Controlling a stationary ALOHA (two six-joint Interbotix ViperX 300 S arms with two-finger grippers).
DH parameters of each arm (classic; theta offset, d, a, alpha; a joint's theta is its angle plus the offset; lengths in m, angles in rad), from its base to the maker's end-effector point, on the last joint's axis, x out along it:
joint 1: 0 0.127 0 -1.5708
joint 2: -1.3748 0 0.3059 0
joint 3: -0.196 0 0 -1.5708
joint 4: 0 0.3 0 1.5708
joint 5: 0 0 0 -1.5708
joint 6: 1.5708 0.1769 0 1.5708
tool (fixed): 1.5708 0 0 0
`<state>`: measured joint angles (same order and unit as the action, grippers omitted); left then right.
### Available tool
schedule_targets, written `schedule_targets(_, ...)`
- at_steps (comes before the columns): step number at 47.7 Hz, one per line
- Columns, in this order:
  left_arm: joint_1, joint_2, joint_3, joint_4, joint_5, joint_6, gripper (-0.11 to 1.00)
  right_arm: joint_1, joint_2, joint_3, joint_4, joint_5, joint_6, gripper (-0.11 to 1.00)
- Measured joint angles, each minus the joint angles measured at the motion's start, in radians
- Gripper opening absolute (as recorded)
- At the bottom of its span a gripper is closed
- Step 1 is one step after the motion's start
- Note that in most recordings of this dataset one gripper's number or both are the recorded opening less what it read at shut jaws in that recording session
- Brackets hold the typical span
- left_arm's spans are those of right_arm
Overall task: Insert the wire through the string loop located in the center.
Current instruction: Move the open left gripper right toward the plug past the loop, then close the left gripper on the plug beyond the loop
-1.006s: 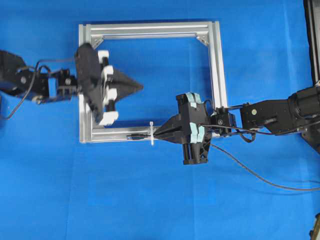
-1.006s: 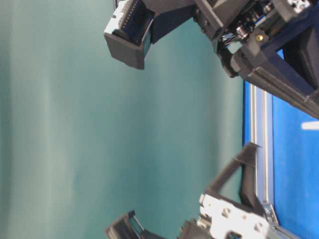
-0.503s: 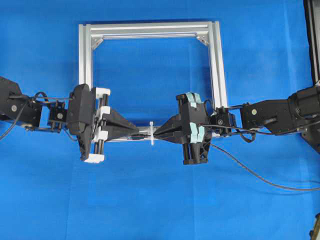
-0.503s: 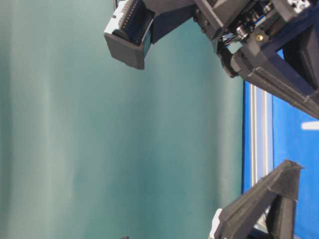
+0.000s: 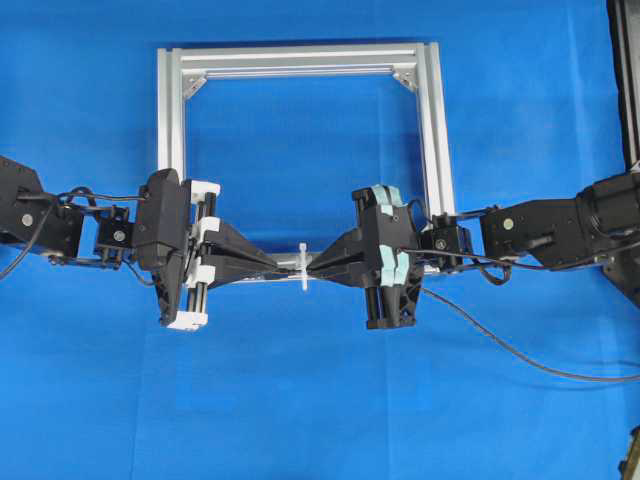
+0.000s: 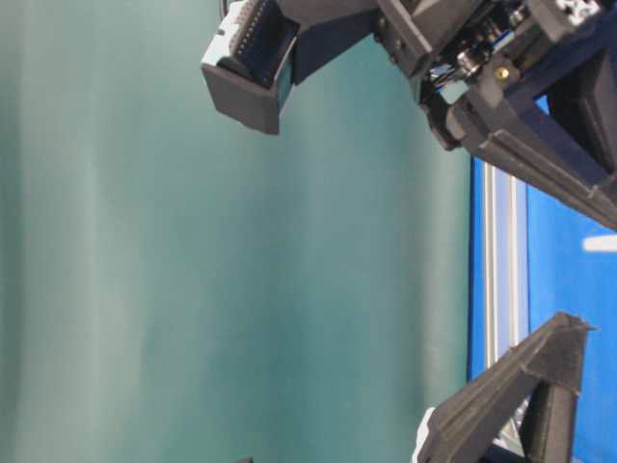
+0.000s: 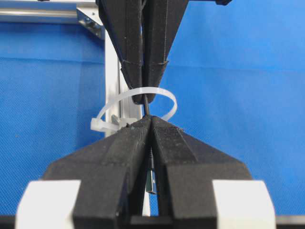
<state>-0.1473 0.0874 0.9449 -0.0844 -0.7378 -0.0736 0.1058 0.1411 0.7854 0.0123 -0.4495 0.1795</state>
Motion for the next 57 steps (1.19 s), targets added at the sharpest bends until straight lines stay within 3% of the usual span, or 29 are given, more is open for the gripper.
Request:
schedule_targets(12, 0.000, 0.000, 0.000, -0.002, 0.003, 0.000, 0.04, -0.002, 0.000, 0.000, 0.000, 0.000, -0.002, -0.03)
schedule_targets(17, 0.000, 0.000, -0.002, 0.000, 0.003, -0.002, 0.27, -0.002, 0.000, 0.000, 0.000, 0.000, -0.002, -0.03)
schedule_targets(24, 0.002, 0.000, -0.002, 0.000, 0.003, -0.003, 0.72, 0.000, 0.000, 0.000, 0.000, 0.000, -0.002, -0.03)
schedule_targets(29, 0.002, 0.000, 0.000, 0.000, 0.005, -0.003, 0.91, 0.000, 0.000, 0.000, 0.000, 0.000, -0.002, -0.03)
schedule_targets(57, 0.006, 0.028, -0.021, -0.002, 0.081, -0.003, 0.90, -0.002, 0.000, 0.002, -0.002, 0.000, -0.003, -0.03)
